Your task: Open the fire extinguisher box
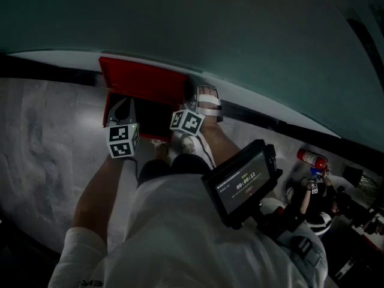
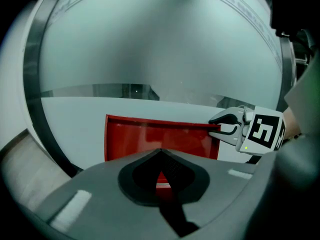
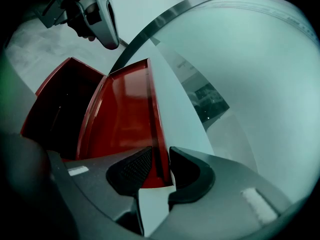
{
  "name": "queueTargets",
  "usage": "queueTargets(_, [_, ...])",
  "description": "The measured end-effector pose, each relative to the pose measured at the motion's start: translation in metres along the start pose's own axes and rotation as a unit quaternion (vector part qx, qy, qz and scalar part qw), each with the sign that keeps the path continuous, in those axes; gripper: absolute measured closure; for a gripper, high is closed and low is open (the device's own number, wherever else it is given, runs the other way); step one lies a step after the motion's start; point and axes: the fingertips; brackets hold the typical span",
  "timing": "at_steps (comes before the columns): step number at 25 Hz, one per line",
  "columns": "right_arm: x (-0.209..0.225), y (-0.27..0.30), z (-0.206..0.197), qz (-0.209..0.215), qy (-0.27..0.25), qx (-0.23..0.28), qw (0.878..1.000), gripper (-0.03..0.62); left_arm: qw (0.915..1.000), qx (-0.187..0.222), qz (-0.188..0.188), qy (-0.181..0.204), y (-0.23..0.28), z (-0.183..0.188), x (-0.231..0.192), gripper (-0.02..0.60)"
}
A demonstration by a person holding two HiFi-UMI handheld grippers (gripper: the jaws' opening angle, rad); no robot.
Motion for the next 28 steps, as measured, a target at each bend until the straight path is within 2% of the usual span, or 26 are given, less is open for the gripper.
queueTargets(9, [0.004,-0.003,-0.003,-0.002,0.037,-0.011,0.999,0.430,0.9998,0.002,-0.010,0.016,0.006,0.007,-0.006,0.578])
queueTargets(15, [0.009,-0.003,-0.005,-0.002,0.057,-0.018,0.998,0.432,0.9996,0.001,-0.021,0.021,0.013,0.009,-0.006,0.578])
queueTargets(24, [0.012,-0.005,0.004,0.019,0.105,-0.015,0.994,0.579,0.9993,0.016,-0.031,0.014,0.032,0.011,-0.004,0.578])
queueTargets(28, [0.004,-0.009,0.013,0.040,0.110,-0.007,0.993,0.580,0.9997,0.015,-0.016,0.007,0.024,0.011,-0.012,0.578])
Point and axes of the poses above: the fingertips, and each gripper's own axes: y forward along the fingers, x to its right, z out of its top, and after that the axes turned 12 degrees about y, right-handed
